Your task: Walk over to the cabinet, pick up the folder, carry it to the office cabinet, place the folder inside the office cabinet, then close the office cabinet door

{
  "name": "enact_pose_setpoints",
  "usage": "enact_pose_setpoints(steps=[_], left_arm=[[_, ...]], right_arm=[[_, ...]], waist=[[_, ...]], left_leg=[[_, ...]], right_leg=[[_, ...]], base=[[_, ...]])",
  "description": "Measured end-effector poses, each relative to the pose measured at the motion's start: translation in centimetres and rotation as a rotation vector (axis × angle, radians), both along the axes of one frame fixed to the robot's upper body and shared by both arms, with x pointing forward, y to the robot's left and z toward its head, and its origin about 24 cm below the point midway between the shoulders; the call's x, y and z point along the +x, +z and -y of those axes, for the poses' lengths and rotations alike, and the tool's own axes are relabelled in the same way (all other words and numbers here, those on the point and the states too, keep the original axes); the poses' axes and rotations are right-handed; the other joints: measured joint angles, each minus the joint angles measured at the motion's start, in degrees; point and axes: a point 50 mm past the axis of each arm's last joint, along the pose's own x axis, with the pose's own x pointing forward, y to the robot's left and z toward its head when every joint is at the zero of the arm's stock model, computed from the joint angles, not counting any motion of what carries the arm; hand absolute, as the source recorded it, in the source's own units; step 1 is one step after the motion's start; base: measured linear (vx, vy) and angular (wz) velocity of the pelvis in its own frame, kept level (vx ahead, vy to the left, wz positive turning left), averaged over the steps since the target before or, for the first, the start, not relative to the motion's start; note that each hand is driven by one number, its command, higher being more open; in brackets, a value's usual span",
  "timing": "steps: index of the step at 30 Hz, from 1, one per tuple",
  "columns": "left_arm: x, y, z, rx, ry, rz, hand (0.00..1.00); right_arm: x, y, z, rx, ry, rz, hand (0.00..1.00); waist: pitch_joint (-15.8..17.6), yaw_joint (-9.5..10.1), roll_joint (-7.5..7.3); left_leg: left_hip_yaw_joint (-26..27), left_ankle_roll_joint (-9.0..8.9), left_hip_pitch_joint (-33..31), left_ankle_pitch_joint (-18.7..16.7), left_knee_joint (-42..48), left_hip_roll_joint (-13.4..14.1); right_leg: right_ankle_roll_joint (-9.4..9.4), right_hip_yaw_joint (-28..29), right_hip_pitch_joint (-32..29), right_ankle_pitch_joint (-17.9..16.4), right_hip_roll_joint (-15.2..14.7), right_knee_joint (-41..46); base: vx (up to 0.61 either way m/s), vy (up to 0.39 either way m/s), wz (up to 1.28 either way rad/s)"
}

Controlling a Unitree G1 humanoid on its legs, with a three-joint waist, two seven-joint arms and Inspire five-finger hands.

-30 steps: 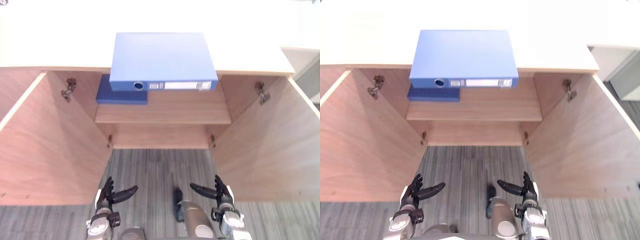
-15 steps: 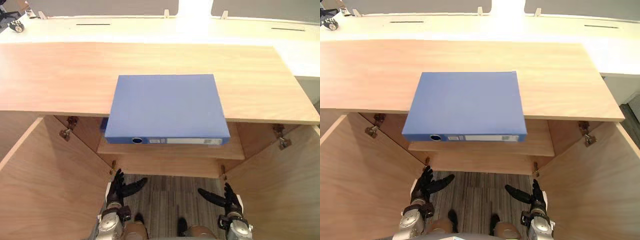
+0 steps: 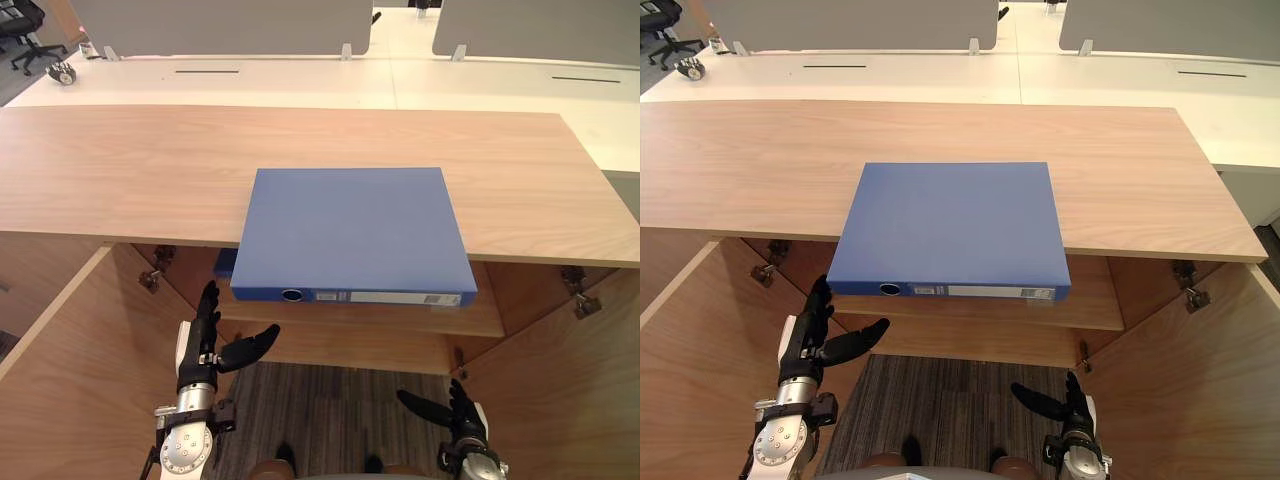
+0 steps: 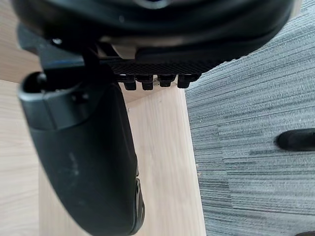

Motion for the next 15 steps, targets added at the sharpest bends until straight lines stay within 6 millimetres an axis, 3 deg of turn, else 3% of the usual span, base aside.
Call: enact_pose_setpoints(steps=[6,15], left_arm=[[-1.0,5.4,0.7,0.181,-0.159,0.224,1.0],[-1.2,8.4,1.1,0.464,-0.118,0.388,1.0]], right_arm=[[-1.8,-0.5,1.3,-0.038,0.046,-0.074,1.0],[-1.6,-0.2,1.6,-0.067,0.079,-0.051,1.0]], waist=[[-1.4,-0.05,0.91],[-2.2,-0.17,0.87]], left_leg=[[-1.2,-0.39,0.9,0.3,-0.9,-0.3],[-2.0,0.14,1.4,0.5,-0.3,-0.4]], right_leg=[[0.21,-0.8,0.9,-0.1,0.0,-0.4],[0.42,-1.4,2.7,0.2,0.0,-1.1]], base=[[-0.05,-0.011,0.09],[0.0,-0.009,0.04]])
